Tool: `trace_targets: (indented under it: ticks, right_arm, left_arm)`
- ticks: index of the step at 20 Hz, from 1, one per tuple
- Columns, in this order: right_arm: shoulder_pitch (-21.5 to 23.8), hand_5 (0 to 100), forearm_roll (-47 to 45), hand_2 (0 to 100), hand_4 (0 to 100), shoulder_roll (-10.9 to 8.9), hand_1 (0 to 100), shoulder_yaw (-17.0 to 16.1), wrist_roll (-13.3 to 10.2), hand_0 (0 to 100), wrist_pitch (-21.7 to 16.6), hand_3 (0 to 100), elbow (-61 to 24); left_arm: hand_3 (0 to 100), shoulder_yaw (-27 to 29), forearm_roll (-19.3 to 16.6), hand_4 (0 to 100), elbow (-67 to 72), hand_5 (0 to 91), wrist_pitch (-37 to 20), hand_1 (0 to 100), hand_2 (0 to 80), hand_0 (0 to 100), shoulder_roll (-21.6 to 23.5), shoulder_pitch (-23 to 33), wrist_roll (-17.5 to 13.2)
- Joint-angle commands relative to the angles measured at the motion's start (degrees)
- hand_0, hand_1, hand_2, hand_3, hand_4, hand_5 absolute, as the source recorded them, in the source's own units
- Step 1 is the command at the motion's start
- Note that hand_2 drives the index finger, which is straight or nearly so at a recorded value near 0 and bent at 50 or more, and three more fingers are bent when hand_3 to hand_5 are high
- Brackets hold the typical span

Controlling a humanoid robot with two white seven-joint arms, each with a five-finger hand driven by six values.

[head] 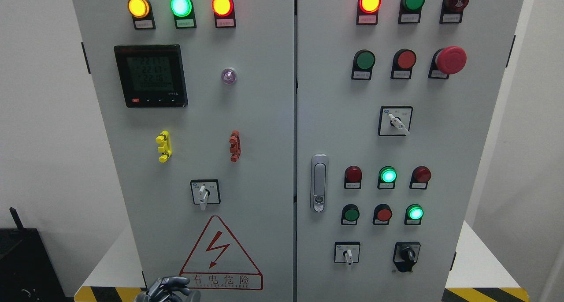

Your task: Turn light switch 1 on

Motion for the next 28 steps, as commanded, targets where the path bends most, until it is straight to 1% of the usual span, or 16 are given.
trace_targets:
  ticks: [1, 2, 6, 9, 11, 13, 14, 16, 19, 22, 24, 28]
  right_arm:
    - [0.0, 0, -1.4, 0, 0, 0.00, 0, 0.0, 0.0, 0, 0.0, 0, 0.0]
    - [0.0, 0, -1.4, 0, 0, 0.00, 0, 0.0, 0.0, 0, 0.0, 0, 0.0]
    - [0.0, 0, -1.4, 0, 0, 0.00, 0, 0.0, 0.0, 0, 0.0, 0, 0.0]
    - [0.0, 0, -1.4, 0, 0, 0.00, 0, 0.0, 0.0, 0, 0.0, 0, 0.0]
    - [0.0, 0, -1.4, 0, 0, 0.00, 0, 0.0, 0.0, 0, 0.0, 0, 0.0]
    - [0.0, 0, -1.4, 0, 0, 0.00, 0, 0.0, 0.0, 0, 0.0, 0, 0.0]
    - [0.0, 0, -1.4, 0, 0, 0.00, 0, 0.0, 0.0, 0, 0.0, 0, 0.0]
    - [0.0, 0, -1.4, 0, 0, 0.00, 0, 0.0, 0.0, 0, 0.0, 0, 0.0]
    - [0.0, 0, -1.4, 0, 0, 0.00, 0, 0.0, 0.0, 0, 0.0, 0, 0.0]
    - [0.0, 0, -1.4, 0, 0, 0.00, 0, 0.0, 0.0, 0, 0.0, 0, 0.0]
    - [0.0, 0, -1.4, 0, 0, 0.00, 0, 0.0, 0.0, 0, 0.0, 0, 0.0]
    - [0.0, 0, -1.4, 0, 0, 0.00, 0, 0.0, 0.0, 0, 0.0, 0, 0.0]
  left_arm:
    - [65, -3.9, 0.1, 76, -3.1, 69.2, 1.4, 59, 45.5, 0, -1.6, -3.5, 0.9]
    - [65, -3.9, 0.1, 76, -3.0, 69.2, 1.4, 59, 45.6, 0, -1.7, -3.9, 1.0]
    - [65, -3.8, -0.1, 76, -2.9, 69.0, 5.4, 59, 46.2, 0, -2.9, -6.3, 1.5]
    - [65, -3.7, -0.5, 76, -2.6, 68.9, 6.0, 59, 46.3, 0, -4.1, -7.8, 1.6]
    - [65, -3.7, -1.7, 76, -2.5, 68.8, 6.7, 59, 46.3, 0, -4.2, -7.9, 2.7]
    - [65, -3.7, -2.1, 76, -2.4, 68.6, 7.0, 59, 46.2, 0, -4.3, -8.2, 3.8]
    - [65, -3.7, -2.2, 76, -2.4, 68.6, 7.1, 59, 46.2, 0, -4.4, -8.2, 3.9]
    - [65, -3.6, -3.1, 76, -2.4, 68.6, 7.1, 60, 46.2, 0, -6.2, -8.4, 3.9]
    - [65, -3.3, -6.3, 76, -2.4, 68.4, 7.1, 60, 46.2, 0, -6.9, -8.6, 3.9]
    - [65, -3.2, -6.9, 76, -2.2, 68.3, 7.2, 60, 46.3, 0, -7.0, -8.8, 4.1]
    - [65, -3.0, -7.9, 76, -1.6, 67.8, 7.2, 60, 46.5, 0, -7.0, -9.4, 4.8]
    - [65, -2.8, -7.8, 76, -1.4, 67.2, 9.0, 61, 46.8, 0, -7.1, -10.3, 4.8]
